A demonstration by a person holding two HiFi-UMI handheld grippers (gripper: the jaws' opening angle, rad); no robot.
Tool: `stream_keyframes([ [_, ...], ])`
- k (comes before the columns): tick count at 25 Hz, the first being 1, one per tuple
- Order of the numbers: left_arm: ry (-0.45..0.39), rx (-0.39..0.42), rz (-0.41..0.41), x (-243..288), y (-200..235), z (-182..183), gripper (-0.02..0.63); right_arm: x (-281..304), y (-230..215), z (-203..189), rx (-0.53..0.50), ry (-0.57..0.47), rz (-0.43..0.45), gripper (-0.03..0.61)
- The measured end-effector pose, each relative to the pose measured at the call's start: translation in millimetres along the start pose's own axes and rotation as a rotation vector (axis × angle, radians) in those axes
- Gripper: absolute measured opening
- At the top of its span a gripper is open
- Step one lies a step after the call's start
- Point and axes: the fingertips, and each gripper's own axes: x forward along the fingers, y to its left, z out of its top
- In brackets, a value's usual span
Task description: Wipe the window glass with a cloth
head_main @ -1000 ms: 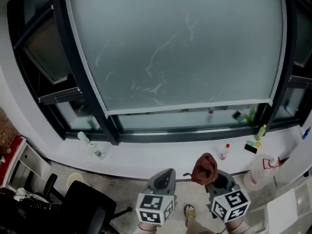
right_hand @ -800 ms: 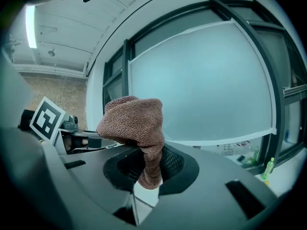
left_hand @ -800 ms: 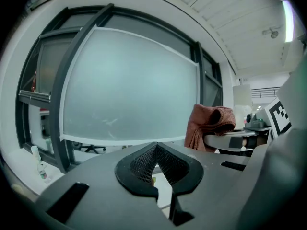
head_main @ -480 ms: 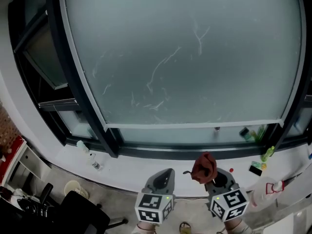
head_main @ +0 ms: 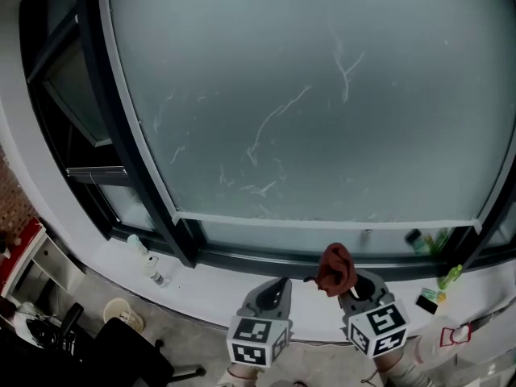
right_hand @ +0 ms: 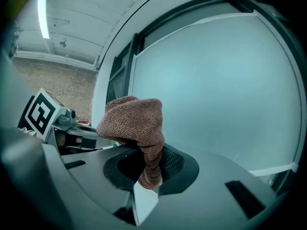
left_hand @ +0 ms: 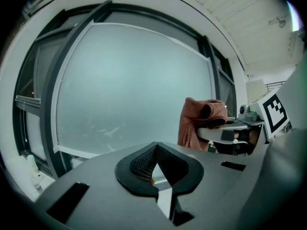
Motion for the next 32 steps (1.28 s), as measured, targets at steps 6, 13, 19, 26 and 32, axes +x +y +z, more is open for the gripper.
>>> stream_keyframes([
  [6,0.002,-0.015,0.026,18.7,20.4,5.7,0.005,40.6,-12.3,15.5,-0.052,-0.011,0.025,0.048],
  [13,-0.004,-0.004,0.036,52.1,53.8,10.8,0.005,107.6,-26.9,31.5,-0.180,0.007,0.055,0.048],
  [19,-0.008,-0.033,0.038,80.0,92.3,12.9,0.005,185.1,-35.6,40.3,-0.310,0.070,0.101,0.048],
  [26,0.011,-0.073,0.039,114.7,137.3,7.9,0.005,275.2,-55.8,43.2,-0.440,0.164,0.087,0.048],
  [32,0.019,-0.077,0.034,133.8,164.3,5.7,0.005,341.0,-74.2,45.6,-0.615,0.260,0.055,0.048],
])
